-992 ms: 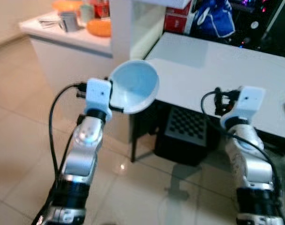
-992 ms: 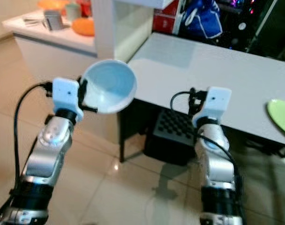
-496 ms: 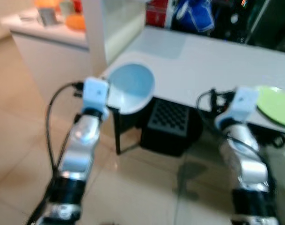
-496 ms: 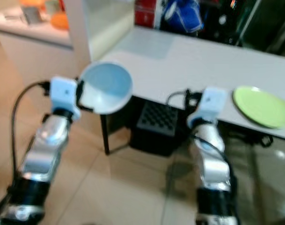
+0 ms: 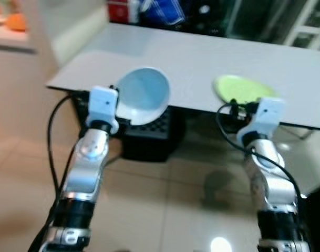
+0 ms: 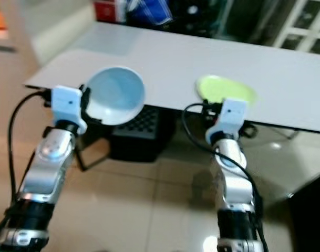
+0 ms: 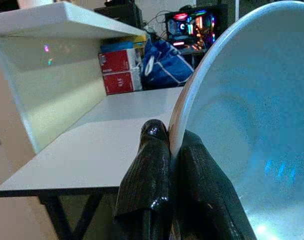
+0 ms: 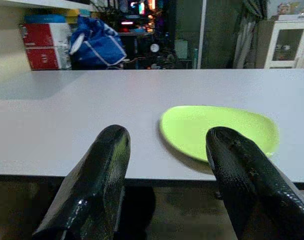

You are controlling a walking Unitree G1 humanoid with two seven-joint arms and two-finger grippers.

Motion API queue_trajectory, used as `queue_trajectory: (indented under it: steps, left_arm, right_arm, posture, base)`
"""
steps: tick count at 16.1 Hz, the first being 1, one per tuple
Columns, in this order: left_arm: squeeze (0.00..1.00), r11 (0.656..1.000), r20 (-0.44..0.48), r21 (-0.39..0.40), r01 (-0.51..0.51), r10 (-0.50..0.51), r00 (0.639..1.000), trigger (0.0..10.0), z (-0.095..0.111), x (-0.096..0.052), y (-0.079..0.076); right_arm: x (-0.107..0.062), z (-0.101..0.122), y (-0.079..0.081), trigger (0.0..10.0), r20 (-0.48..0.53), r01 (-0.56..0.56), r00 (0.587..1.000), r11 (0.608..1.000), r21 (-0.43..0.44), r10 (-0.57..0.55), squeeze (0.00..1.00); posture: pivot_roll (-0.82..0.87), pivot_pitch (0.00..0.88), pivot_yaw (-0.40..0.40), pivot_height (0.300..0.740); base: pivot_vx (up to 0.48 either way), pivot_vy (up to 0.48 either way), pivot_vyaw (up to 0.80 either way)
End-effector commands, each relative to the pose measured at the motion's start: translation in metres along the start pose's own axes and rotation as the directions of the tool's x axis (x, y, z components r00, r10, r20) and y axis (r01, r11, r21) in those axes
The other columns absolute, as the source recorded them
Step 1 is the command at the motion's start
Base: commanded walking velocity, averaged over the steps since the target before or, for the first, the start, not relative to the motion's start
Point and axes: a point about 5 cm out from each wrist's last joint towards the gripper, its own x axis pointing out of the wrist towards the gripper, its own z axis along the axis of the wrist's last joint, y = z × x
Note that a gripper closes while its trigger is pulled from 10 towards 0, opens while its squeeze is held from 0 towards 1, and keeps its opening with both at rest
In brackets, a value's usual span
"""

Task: Setting the table

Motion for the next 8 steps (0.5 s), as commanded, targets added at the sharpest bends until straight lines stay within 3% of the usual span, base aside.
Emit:
queue_trajectory:
  steps: [1, 4, 8]
  left_arm:
    - [0.0, 1.0, 0.051, -0.005, 0.017, -0.016, 0.999, 10.0, 0.0117, 0.0056, -0.0051]
    - [0.0, 1.0, 0.047, 0.001, 0.012, -0.012, 0.999, 10.0, 0.0083, 0.0016, -0.0046]
    - [0.0, 1.0, 0.041, -0.008, 0.014, -0.013, 0.999, 10.0, 0.0079, 0.0049, -0.0053]
  right_arm:
    - [0.0029, 0.0035, -0.0031, 10.0, 0.009, 0.002, 1.0, 1.0, 0.004, -0.002, 0.0]
    - [-0.0033, -0.0055, -0.0039, 10.0, -0.011, 0.01, 1.0, 1.0, 0.01, -0.01, 0.0]
    - [0.0002, 0.0012, -0.0012, 10.0, 0.008, -0.003, 1.0, 1.0, 0.006, 0.003, 0.0]
  posture:
    - [0.05, 0.0, -0.04, 0.74]
    - [0.06, 0.0, -0.037, 0.74]
    - [0.04, 0.0, -0.031, 0.74]
  base:
    - [0.0, -0.334, -0.41]
    - [0.0, -0.337, -0.41]
    - [0.0, -0.223, 0.0]
